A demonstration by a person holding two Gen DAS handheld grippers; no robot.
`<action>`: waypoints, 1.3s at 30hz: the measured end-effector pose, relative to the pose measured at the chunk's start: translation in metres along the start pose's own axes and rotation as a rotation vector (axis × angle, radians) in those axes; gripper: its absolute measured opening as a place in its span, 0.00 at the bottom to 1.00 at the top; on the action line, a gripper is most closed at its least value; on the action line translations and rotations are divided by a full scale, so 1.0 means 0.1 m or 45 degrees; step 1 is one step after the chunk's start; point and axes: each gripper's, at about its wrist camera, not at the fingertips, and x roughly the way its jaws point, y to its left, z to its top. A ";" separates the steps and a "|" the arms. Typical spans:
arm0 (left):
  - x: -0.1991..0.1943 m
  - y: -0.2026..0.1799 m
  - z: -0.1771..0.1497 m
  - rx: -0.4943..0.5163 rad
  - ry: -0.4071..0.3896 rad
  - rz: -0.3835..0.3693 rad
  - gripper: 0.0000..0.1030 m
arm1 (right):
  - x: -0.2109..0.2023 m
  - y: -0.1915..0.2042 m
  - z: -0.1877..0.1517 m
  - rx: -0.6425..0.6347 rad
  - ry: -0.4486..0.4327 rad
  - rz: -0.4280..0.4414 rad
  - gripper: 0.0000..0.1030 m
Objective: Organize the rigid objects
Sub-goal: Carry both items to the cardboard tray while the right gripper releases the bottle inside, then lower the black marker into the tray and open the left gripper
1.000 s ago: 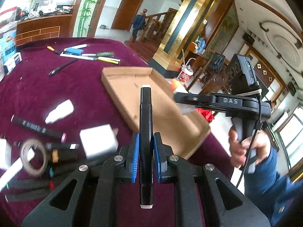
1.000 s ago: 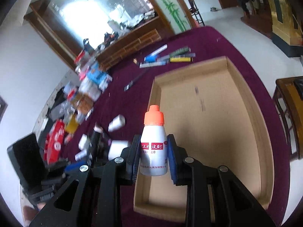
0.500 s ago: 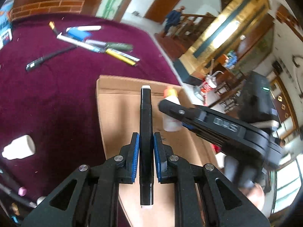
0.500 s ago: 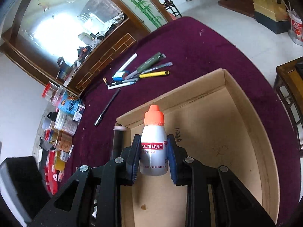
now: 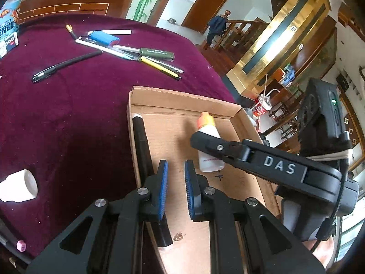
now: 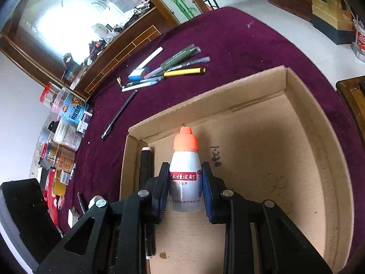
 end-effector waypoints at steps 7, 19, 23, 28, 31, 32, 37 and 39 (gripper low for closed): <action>-0.09 -0.06 0.03 0.056 -0.041 0.028 0.12 | 0.06 0.05 -0.02 -0.015 0.029 0.057 0.23; -0.14 -0.12 0.01 0.115 -0.105 0.090 0.12 | -0.28 0.06 -0.02 -0.037 -0.123 0.045 0.37; -0.20 -0.15 0.04 0.125 -0.130 0.098 0.12 | -0.35 0.07 -0.01 -0.042 -0.168 0.006 0.37; -0.33 -0.21 0.05 0.132 -0.156 0.096 0.12 | -0.44 0.06 0.00 -0.043 -0.215 0.002 0.37; -0.45 -0.25 0.04 0.147 -0.167 0.101 0.12 | -0.45 0.06 -0.01 -0.041 -0.218 0.012 0.37; -0.49 -0.26 0.03 0.153 -0.168 0.100 0.12 | -0.46 0.07 -0.01 -0.042 -0.222 0.014 0.37; -0.72 -0.28 -0.04 0.197 -0.189 0.098 0.23 | -0.50 0.13 -0.04 -0.076 -0.236 0.037 0.37; -0.81 -0.26 -0.08 0.216 -0.189 0.102 0.26 | -0.50 0.18 -0.06 -0.108 -0.241 0.036 0.37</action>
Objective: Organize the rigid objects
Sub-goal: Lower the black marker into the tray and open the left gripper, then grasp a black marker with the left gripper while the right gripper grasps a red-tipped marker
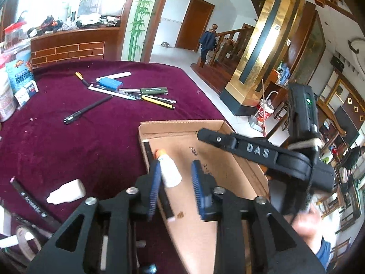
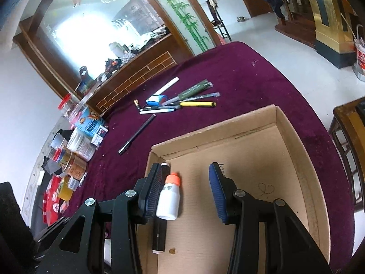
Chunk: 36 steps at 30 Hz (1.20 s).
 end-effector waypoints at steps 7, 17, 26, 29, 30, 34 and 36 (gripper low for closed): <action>-0.41 0.28 -0.26 0.010 -0.007 -0.038 0.26 | 0.02 0.21 -0.09 -0.106 0.006 0.054 0.37; -1.31 1.00 -0.94 0.015 -0.061 0.104 0.27 | 0.06 0.72 -0.36 -0.331 0.124 0.338 0.37; -1.63 1.80 -1.32 -0.083 0.027 0.287 0.37 | 0.08 1.43 -0.92 -0.649 0.392 0.694 0.47; -1.57 1.84 -1.40 -0.010 0.076 0.278 0.49 | 0.11 1.55 -1.11 -0.719 0.443 0.682 0.50; -1.52 1.84 -1.42 0.022 0.103 0.265 0.49 | 0.14 1.56 -1.14 -0.722 0.453 0.666 0.50; -1.39 1.78 -1.47 0.157 0.182 0.241 0.49 | 0.21 1.51 -1.14 -0.694 0.468 0.647 0.50; -1.28 1.74 -1.44 0.235 0.223 0.239 0.49 | 0.23 1.46 -1.12 -0.671 0.470 0.637 0.50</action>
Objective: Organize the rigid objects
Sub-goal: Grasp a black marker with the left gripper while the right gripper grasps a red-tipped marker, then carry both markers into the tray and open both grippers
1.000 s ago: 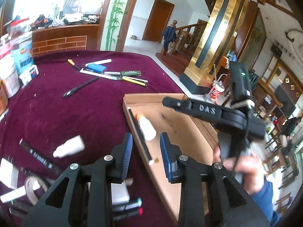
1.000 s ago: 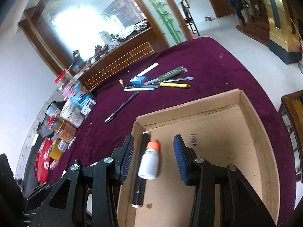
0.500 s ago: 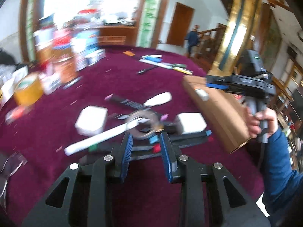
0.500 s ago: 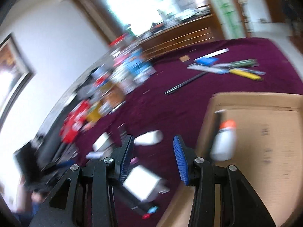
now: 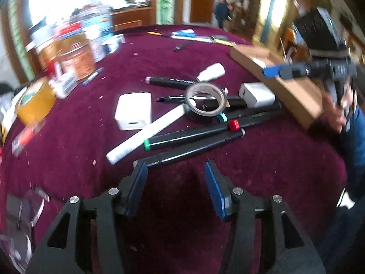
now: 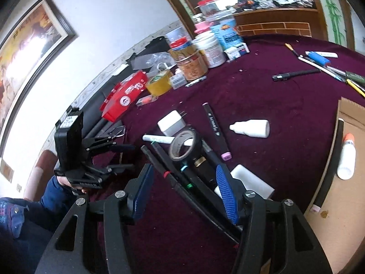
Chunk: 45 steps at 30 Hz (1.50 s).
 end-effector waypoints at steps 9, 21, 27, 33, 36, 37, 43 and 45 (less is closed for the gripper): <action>0.30 -0.10 0.22 0.302 0.155 0.026 0.49 | 0.02 -0.02 0.00 0.018 0.047 -0.001 0.50; 0.22 -0.42 0.08 0.354 0.227 -0.072 0.36 | 0.18 0.48 -0.38 -0.439 0.320 -0.001 0.50; 0.20 -0.63 0.11 0.457 0.277 -0.095 0.33 | 0.33 0.72 -0.66 -0.637 0.462 -0.036 0.50; 0.30 -0.81 0.23 0.560 0.321 -0.105 0.33 | 0.50 0.67 -0.73 -0.682 0.490 -0.210 0.32; 0.33 -0.80 0.26 0.527 0.324 -0.099 0.33 | 0.49 0.73 -0.76 -0.727 0.488 -0.262 0.21; 0.32 -0.81 0.25 0.513 0.318 -0.089 0.27 | 0.49 0.76 -0.78 -0.744 0.489 -0.268 0.18; 0.17 -0.74 0.04 0.366 0.273 -0.018 0.13 | 0.35 0.83 -0.71 -0.744 0.406 -0.233 0.12; 0.12 -0.67 -0.03 0.313 0.269 -0.019 0.13 | 0.29 0.82 -0.64 -0.712 0.352 -0.204 0.12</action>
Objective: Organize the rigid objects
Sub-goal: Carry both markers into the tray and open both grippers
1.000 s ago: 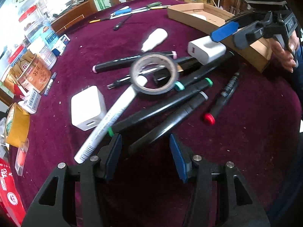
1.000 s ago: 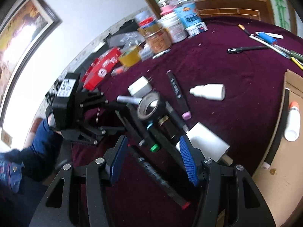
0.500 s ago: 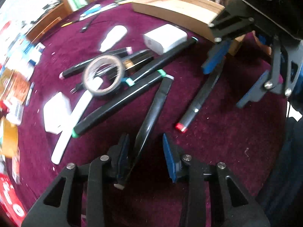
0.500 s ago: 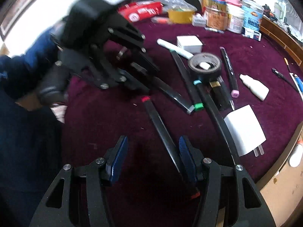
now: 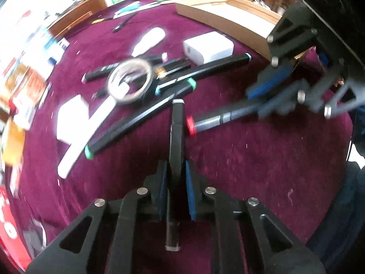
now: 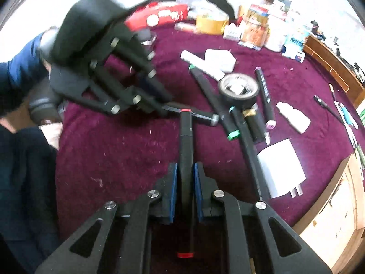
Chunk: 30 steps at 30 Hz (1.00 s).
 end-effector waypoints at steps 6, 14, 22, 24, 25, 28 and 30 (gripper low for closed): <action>-0.03 0.04 -0.10 -0.117 -0.015 -0.015 0.13 | -0.05 -0.19 0.11 0.148 -0.108 0.022 0.12; 0.07 -0.01 0.07 -0.100 -0.022 0.050 0.13 | -0.22 -0.46 0.14 0.338 -0.246 0.026 0.12; -0.01 0.13 0.01 -0.268 -0.159 -0.112 0.12 | -0.49 -0.77 0.06 0.536 -0.400 0.084 0.12; -0.08 0.14 0.02 -0.302 -0.210 -0.165 0.12 | -0.55 -0.87 0.02 0.598 -0.440 0.106 0.12; -0.10 0.15 0.04 -0.314 -0.224 -0.190 0.12 | -0.57 -0.93 0.00 0.635 -0.463 0.112 0.12; -0.18 0.15 0.13 -0.339 -0.277 -0.239 0.12 | -0.65 -1.10 -0.10 0.740 -0.511 0.123 0.12; -0.23 0.14 0.23 -0.354 -0.313 -0.278 0.12 | -0.70 -1.21 -0.17 0.808 -0.538 0.103 0.12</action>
